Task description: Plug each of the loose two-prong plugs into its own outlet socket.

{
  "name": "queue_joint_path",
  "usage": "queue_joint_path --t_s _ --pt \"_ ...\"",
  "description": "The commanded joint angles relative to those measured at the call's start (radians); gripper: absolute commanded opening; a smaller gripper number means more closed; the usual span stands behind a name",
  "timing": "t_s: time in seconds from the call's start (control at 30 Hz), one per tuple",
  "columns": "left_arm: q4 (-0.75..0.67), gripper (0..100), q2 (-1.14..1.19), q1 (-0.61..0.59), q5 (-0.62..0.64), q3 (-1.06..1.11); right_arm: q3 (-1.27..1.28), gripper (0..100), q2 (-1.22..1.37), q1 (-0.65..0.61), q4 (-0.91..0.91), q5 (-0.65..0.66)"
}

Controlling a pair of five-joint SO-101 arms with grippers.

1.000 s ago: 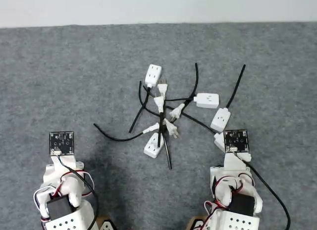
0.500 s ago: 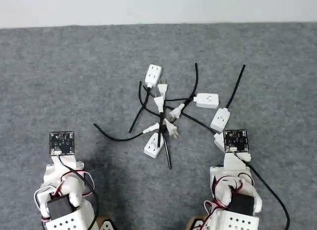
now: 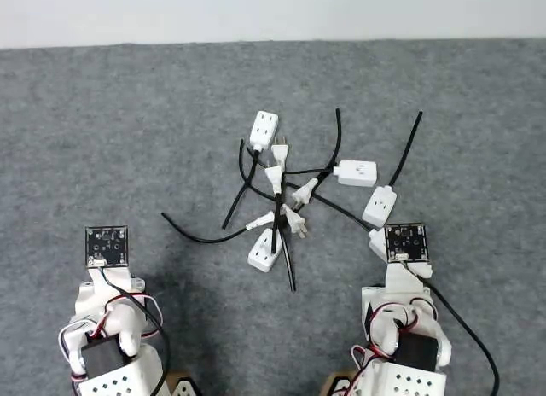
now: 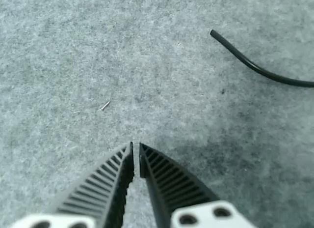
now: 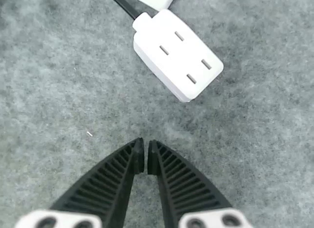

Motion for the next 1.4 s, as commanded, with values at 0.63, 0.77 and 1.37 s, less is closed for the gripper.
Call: queue_joint_path --t_s 0.63,0.77,1.37 --pt "0.005 2 -0.014 0.009 -0.003 -0.021 0.02 4.0 -0.013 0.008 0.002 0.009" --pt "0.005 2 -0.014 0.052 -0.006 -0.021 0.02 4.0 -0.013 0.01 0.002 0.009" --pt "-0.147 2 -0.014 0.195 -0.008 -0.047 0.02 4.4 -0.021 0.015 0.01 0.011"
